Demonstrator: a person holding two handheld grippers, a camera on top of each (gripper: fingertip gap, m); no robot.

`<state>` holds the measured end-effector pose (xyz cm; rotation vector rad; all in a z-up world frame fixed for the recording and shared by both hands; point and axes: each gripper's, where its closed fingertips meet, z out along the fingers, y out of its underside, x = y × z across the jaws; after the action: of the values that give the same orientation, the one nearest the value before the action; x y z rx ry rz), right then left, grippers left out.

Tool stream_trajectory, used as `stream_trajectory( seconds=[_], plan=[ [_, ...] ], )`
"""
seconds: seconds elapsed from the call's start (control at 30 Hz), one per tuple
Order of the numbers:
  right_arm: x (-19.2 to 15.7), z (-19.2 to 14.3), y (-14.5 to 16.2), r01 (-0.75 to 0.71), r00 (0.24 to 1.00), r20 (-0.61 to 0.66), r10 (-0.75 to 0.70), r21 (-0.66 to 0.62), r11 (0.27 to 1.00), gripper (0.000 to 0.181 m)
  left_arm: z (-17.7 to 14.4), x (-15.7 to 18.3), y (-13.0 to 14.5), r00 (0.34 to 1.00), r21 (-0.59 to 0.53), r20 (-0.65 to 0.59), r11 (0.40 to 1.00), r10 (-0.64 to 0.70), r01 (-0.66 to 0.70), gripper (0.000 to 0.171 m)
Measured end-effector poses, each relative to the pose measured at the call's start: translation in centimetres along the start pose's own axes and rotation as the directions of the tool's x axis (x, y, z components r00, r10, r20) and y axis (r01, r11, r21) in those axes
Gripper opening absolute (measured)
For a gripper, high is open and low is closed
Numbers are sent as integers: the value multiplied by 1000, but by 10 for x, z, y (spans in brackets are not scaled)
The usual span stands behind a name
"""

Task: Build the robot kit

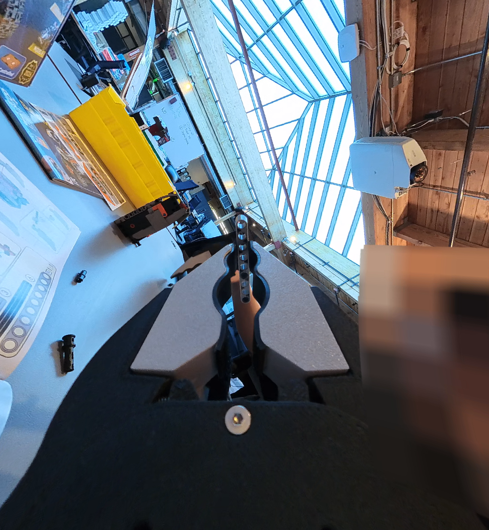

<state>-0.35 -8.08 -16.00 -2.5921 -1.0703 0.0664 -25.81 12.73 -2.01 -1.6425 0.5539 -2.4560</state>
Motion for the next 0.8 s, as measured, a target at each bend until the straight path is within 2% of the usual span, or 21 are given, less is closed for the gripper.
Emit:
stream_trajectory(
  seconds=[0.13, 0.27, 0.37, 0.43, 0.47, 0.53, 0.67, 0.7, 0.8],
  plan=[
    [0, 4, 0, -45, 993, 108, 41, 33, 998, 17, -1, -2, -1, 1000, 2, 10, 1000, 0, 0, 3],
    [1, 7, -4, -71, 992, 113, 62, 73, 995, 0, -3, -4, -2, 1000, 6, 20, 1000, -1, 1, 3],
    [-9, 5, -6, 3, 995, 97, -5, 23, 1000, 0, -4, -5, -2, 1000, 5, 22, 1000, -4, 4, 3],
    [-9, 3, -5, 40, 998, 42, -37, -58, 998, 0, -4, -7, -2, 1000, 8, 23, 1000, -8, 8, 3],
    [-6, 2, -3, 19, 1000, 15, -18, -97, 995, 6, -5, -7, -3, 1000, 11, 20, 1000, -11, 11, 3],
    [-8, 0, -9, -42, 999, 25, 44, -94, 995, 13, -5, -7, -2, 1000, 10, 26, 1000, -11, 11, 3],
    [-1, -1, -15, 156, 984, -72, -161, -72, 985, 16, -4, -4, -2, 1000, 5, 22, 1000, 1, -1, 3],
    [-1, 1, -16, 146, 987, -61, -150, -61, 987, 18, -3, -5, -1, 1000, 3, 24, 1000, 0, 0, 3],
    [1, 9, -17, -41, 999, 15, 42, -40, 998, 27, -3, -6, -1, 1000, 3, 20, 1000, -10, 10, 3]
  ],
)
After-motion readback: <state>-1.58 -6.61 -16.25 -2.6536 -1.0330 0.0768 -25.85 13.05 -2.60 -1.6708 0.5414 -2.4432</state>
